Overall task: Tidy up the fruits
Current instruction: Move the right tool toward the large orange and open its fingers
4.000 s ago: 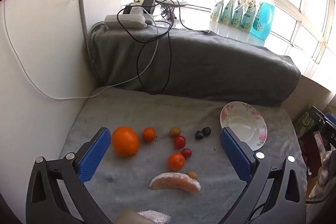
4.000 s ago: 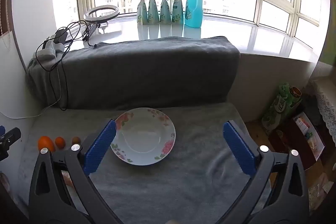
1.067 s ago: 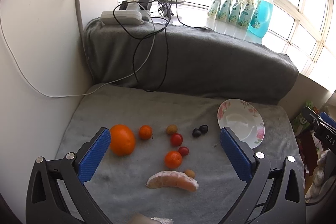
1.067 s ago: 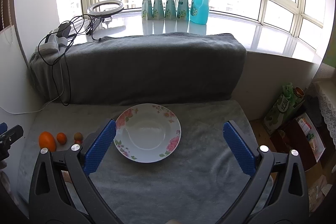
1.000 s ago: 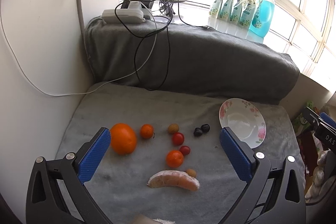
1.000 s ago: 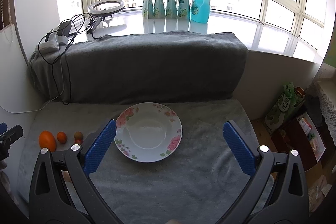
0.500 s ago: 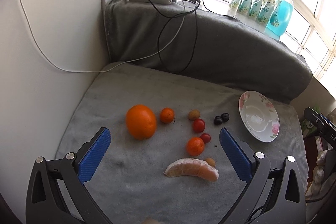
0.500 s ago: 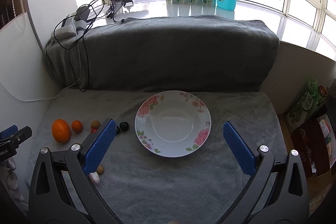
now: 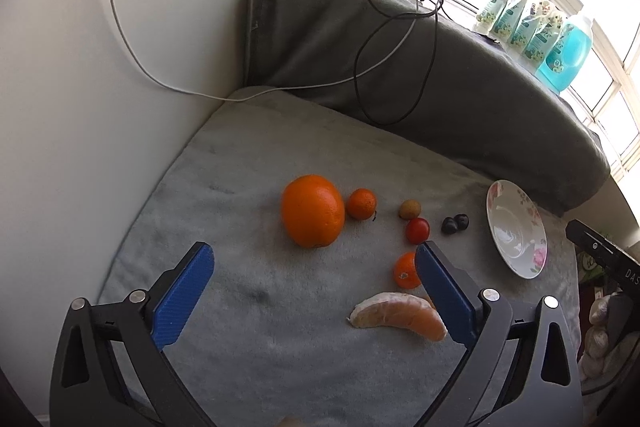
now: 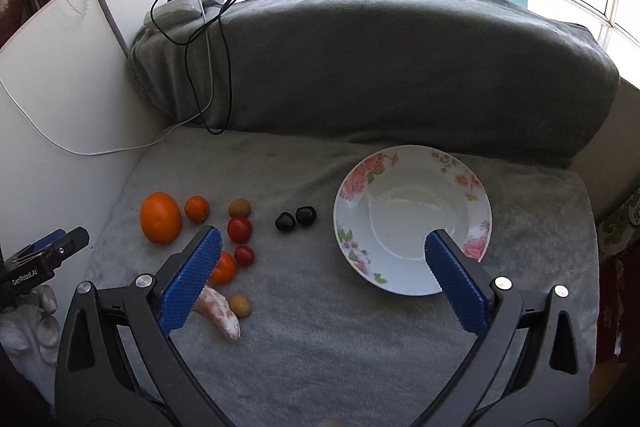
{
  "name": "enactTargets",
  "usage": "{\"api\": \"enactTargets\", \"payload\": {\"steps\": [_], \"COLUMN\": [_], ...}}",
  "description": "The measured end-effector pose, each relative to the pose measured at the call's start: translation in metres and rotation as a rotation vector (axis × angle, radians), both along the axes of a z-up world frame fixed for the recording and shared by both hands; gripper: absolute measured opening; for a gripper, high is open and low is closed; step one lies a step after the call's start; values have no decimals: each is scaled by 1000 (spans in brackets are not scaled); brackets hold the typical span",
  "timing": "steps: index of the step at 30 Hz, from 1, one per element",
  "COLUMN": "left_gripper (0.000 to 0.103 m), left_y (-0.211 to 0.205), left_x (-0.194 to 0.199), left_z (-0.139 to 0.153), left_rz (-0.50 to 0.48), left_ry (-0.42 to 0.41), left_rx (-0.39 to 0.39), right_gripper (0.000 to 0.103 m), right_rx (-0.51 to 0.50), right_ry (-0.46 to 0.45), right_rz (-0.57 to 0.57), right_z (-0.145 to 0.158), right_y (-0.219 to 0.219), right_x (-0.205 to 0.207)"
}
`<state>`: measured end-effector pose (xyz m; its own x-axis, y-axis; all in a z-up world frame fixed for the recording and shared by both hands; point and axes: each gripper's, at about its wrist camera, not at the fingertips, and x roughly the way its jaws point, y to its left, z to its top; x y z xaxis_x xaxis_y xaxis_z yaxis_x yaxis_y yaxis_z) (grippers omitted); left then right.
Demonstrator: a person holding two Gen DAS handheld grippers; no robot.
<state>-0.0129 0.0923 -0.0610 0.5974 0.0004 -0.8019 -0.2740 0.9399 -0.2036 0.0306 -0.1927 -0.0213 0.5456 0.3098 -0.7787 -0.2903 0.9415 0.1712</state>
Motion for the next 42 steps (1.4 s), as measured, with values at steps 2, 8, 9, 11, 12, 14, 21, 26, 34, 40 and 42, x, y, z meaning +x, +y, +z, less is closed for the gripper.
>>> {"api": "enactTargets", "payload": {"steps": [2,8,9,11,12,14,21,26,34,40,42], "left_gripper": [99,95,94,92,91,90,85,85,85,84,83], "left_y": [3,19,22,27,29,32,40,48,51,50,50], "left_x": [1,7,9,11,12,16,28,37,47,55,57], "left_z": [-3,-18,-21,-27,-30,-35,-52,-60,-73,-81,-83], "left_rz": [-1,-20,-23,-32,-37,-49,-93,-103,-147,-185,-196], "left_ry": [2,24,28,31,35,37,50,48,63,75,79], "left_rx": [-2,-43,-53,-79,-90,-107,-185,-242,-292,-308,-310], "right_gripper": [103,103,103,103,103,103,97,91,84,80,79], "right_rx": [36,157,173,197,207,231,332,370,405,410,410], "right_ry": [40,192,212,247,266,298,432,517,600,640,644], "right_rz": [32,99,111,129,137,150,167,163,138,128,127], "right_z": [-4,-23,-27,-34,-38,-44,-63,-79,-102,-116,-119], "right_y": [8,41,48,62,70,85,129,151,177,191,197], "right_x": [7,27,30,34,36,41,59,68,77,83,85]}}
